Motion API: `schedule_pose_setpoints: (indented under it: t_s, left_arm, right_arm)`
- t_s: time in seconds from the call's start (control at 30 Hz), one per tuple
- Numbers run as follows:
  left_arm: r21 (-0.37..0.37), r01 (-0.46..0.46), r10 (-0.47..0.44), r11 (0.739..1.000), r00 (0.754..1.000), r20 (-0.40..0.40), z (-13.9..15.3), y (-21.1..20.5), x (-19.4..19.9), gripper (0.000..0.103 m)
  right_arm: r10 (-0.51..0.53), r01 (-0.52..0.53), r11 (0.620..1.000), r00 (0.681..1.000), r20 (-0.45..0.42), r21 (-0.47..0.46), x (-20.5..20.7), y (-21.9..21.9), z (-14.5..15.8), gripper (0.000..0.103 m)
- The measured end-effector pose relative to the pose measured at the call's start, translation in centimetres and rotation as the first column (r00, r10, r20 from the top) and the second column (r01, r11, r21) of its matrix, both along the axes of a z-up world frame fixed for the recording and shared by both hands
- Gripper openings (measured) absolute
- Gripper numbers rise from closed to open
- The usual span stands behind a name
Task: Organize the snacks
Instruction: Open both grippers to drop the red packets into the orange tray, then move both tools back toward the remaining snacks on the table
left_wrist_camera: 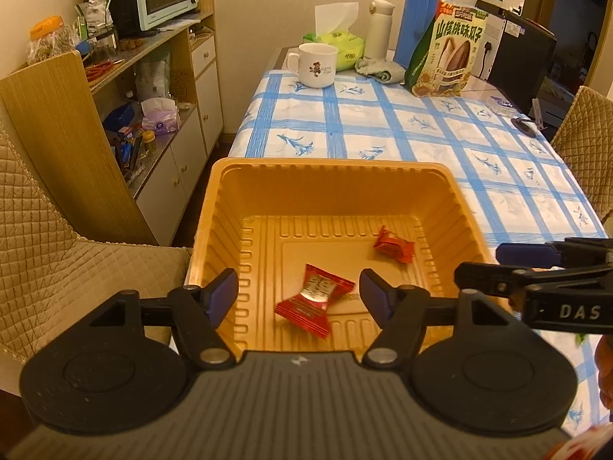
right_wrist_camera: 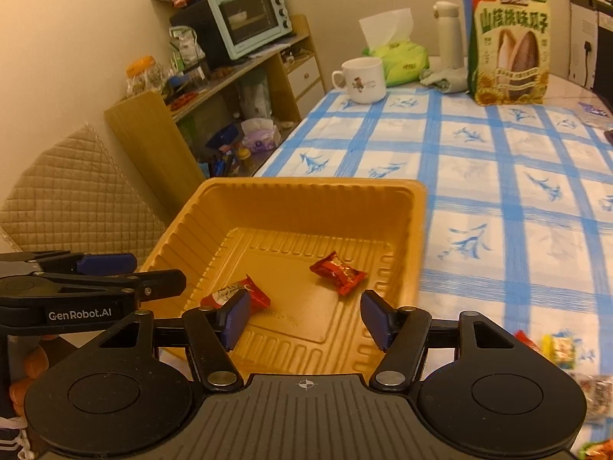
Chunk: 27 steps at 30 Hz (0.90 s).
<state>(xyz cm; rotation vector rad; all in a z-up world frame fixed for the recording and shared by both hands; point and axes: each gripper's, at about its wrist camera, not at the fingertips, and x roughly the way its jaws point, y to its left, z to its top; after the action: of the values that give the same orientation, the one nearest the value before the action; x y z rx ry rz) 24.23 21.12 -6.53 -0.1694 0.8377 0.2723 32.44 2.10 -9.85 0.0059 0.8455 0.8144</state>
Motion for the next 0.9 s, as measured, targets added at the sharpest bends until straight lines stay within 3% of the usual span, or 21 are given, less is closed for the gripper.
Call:
schedule_pose_setpoints:
  t_s: [0.43,0.9]
  left_arm:
    - [0.001,-0.011,0.011,1.000,1.000,0.018,2.0,-8.8,-4.0,0.068]
    - [-0.028,0.069,-0.070,0.997,0.998,-0.009,0.7,-19.6,-5.8,0.068]
  right_arm:
    - [0.002,-0.003,0.999,1.000,0.017,0.046,-2.9,-9.9,2.4,0.068]
    - [-0.042,0.042,0.999,0.999,0.000,0.017,-5.7,-21.7,1.9,0.068]
